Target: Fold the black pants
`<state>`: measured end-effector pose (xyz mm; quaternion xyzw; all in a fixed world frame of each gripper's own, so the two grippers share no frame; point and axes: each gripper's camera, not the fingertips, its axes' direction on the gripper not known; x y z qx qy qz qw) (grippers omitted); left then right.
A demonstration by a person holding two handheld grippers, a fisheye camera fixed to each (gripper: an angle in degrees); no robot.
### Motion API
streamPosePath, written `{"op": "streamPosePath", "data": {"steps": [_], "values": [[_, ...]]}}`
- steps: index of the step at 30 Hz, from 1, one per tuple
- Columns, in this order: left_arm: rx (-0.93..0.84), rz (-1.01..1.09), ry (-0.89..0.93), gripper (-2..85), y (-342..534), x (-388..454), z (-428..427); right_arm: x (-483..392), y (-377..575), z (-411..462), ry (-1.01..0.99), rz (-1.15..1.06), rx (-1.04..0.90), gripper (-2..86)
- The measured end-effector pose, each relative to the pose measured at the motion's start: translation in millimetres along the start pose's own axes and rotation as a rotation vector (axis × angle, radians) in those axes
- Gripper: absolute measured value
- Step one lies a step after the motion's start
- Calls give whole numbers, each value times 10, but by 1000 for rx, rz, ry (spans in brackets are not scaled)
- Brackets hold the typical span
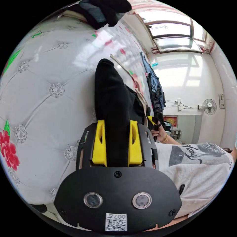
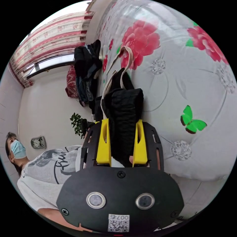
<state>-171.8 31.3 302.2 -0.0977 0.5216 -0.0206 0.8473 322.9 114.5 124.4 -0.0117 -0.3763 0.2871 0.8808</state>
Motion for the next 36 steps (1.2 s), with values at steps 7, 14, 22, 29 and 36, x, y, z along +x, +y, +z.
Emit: {"op": "streamPosePath", "data": {"steps": [7,14,22,29,36], "values": [[64,83,91,67,-272,322,-279,-507,-348,-9,-25,-81,-37,49],[321,264,137,60,-980,923,-1488,-2020,-1234,150,-144,-332,-43,40],[674,317,-123,59,-1652,1346,-3848,-4705,-2357,1602,-221,-674,-125,50],[775,-58,-676,112,-1925,891,-4142,-5045,-2576,3285,83,-707,-139,73],[298,-17,-764,99,-1414,469,-1825,-3006,-1050,3432,653,-691,-438,59]]}}
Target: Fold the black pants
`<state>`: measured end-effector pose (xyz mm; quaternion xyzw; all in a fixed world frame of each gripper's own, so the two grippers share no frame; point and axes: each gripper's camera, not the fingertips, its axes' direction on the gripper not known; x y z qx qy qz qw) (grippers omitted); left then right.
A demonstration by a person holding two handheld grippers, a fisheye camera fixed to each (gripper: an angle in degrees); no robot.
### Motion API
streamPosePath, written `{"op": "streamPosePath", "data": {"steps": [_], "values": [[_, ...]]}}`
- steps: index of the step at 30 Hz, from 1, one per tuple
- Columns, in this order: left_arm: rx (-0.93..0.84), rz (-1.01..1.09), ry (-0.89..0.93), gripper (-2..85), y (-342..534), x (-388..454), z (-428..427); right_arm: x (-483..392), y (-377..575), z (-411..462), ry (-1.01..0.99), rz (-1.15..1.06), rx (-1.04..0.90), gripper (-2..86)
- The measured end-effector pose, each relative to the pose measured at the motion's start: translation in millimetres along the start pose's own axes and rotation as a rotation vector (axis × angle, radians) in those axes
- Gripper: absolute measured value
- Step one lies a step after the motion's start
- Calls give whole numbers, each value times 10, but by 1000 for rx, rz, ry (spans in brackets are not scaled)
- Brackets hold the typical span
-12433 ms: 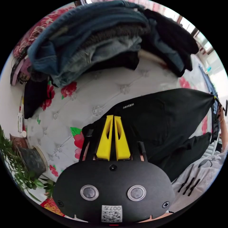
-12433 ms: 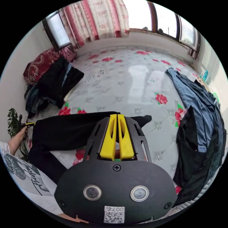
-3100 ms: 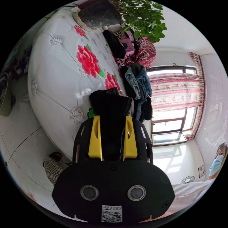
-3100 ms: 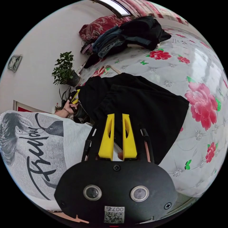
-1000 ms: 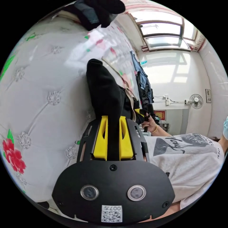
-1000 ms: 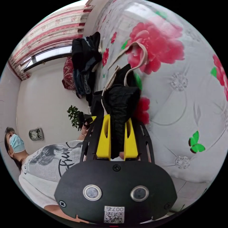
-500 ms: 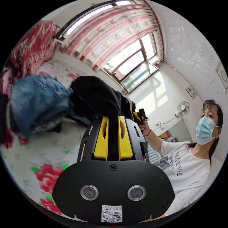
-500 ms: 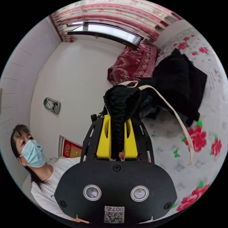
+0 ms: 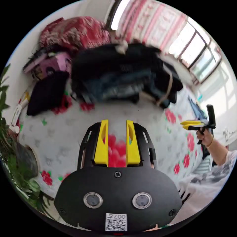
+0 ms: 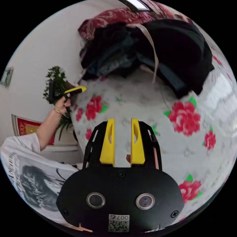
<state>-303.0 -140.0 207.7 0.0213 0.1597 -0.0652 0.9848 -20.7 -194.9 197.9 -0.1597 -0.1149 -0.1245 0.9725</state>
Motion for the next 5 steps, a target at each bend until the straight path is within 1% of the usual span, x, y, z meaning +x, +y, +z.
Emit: {"op": "streamPosePath", "data": {"steps": [1,3,5], "values": [[-42,23,4,96,106,153,123,10,235,104,33,13,-51,58],[-174,132,10,80,446,795,469,8,1061,334,166,92,-211,53],[-244,205,-18,71,578,1264,616,-67,1551,394,261,126,-288,50]]}}
